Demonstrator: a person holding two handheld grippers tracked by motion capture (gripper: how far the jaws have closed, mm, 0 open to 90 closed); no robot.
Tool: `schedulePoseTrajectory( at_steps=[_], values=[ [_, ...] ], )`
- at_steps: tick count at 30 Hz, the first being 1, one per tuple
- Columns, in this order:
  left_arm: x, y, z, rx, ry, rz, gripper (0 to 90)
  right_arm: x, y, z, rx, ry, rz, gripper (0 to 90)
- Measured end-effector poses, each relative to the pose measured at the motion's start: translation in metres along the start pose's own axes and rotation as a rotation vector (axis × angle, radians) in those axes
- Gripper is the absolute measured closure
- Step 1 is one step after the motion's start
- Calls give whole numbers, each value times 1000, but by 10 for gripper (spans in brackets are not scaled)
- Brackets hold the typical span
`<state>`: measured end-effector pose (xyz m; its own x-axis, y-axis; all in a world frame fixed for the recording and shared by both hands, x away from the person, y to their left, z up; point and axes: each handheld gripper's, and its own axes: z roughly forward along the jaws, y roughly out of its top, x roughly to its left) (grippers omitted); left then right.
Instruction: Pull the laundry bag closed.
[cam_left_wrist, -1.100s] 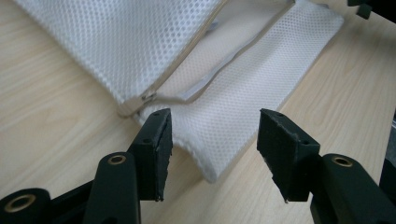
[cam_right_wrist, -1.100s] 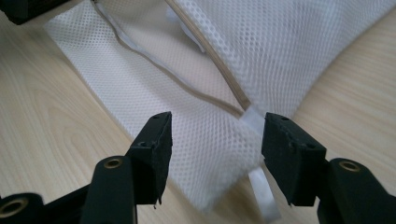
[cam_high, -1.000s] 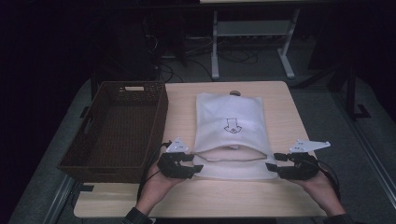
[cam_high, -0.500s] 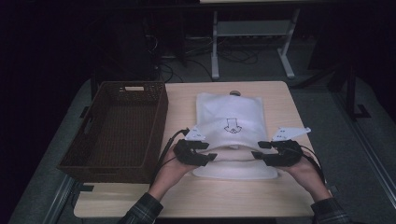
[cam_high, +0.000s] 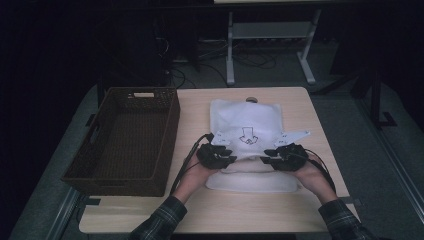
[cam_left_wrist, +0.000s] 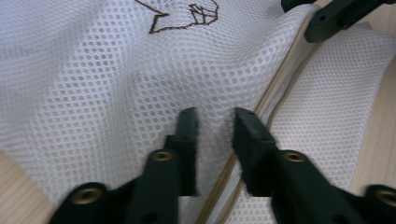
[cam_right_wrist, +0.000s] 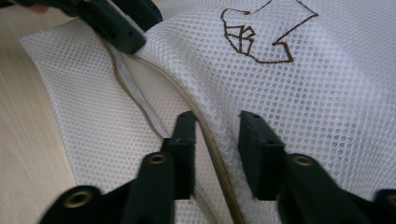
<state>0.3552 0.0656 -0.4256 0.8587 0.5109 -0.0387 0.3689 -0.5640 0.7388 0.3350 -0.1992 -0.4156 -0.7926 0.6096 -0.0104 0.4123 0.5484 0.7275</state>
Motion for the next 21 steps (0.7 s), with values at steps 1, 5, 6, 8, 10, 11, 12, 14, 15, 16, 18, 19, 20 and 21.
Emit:
schedulePoseTrajectory(
  at_steps=[1,5,6,8,10,11,12,14,15,16,18,19,20,21],
  values=[
    [1,0,1,2,-5,3,755,0,0,0,1,-2,-5,722],
    [0,-1,3,1,-30,2,873,3,-2,-1,13,-1,-18,808],
    [-1,-1,3,1,-36,3,882,3,-2,-1,17,5,-19,827],
    [-2,0,2,-1,-42,9,889,5,-6,0,26,24,-21,838],
    [-4,0,3,7,-53,14,893,6,-12,4,52,45,-26,844],
    [-4,0,6,17,-63,16,892,6,-15,6,70,54,-29,844],
    [-6,-2,10,30,-76,14,892,7,-17,8,95,59,-36,844],
    [-7,-5,17,61,-89,20,892,6,-21,13,121,69,-39,843],
    [-8,-6,21,71,-98,18,891,5,-24,16,139,76,-37,843],
    [-8,-8,24,83,-104,20,891,4,-26,19,156,78,-40,842],
    [-10,-11,31,107,-120,18,890,3,-30,24,190,76,-40,837],
    [-10,-12,32,117,-121,24,888,2,-34,27,201,82,-39,834],
    [-11,-14,35,124,-123,26,885,0,-35,26,189,91,-36,826],
    [-12,-15,36,130,-123,29,875,-2,-35,25,189,108,-23,778]
  ],
)
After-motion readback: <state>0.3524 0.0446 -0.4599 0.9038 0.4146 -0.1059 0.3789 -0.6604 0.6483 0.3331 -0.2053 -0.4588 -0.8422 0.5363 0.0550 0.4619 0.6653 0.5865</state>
